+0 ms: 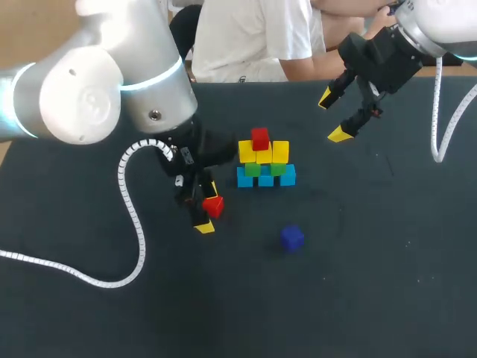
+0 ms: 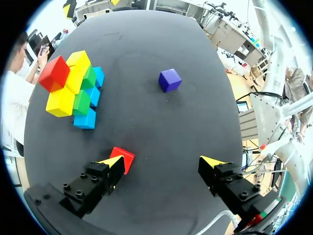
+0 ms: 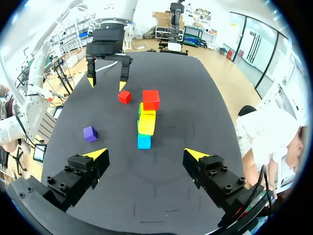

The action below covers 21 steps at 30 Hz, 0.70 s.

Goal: Place the blue cubes, place green cubes on the blue cubes, place the yellow cubes on the green cubes, then place the red cubes on the yellow cubes, and place purple cube on the red cubes.

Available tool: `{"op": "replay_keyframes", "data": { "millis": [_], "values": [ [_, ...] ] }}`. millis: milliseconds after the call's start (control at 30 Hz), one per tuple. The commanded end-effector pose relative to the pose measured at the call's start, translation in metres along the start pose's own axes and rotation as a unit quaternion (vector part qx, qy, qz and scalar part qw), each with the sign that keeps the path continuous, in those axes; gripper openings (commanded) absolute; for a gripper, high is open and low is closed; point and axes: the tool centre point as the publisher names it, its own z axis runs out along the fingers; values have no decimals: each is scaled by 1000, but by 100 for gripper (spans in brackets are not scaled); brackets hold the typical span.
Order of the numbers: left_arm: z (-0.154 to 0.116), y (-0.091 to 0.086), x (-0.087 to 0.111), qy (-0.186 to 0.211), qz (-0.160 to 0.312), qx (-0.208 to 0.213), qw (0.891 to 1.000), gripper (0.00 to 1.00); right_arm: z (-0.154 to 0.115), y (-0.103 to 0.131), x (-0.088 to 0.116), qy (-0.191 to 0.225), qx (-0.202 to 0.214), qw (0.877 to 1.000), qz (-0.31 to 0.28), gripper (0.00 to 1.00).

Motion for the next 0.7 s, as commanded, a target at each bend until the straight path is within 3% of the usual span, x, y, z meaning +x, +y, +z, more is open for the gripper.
{"op": "replay_keyframes", "data": {
  "millis": [33, 467, 700],
  "values": [
    [1, 8, 0, 5, -3, 4, 1000, 100, 0, 0, 0, -1, 0, 1000, 0, 100],
    [17, 13, 7, 8, -19, 2, 1000, 100, 0, 0, 0, -1, 0, 1000, 0, 100],
    [12, 18, 11, 0, -22, -13, 1000, 100, 0, 0, 0, -1, 0, 1000, 0, 100]
  ]
}}
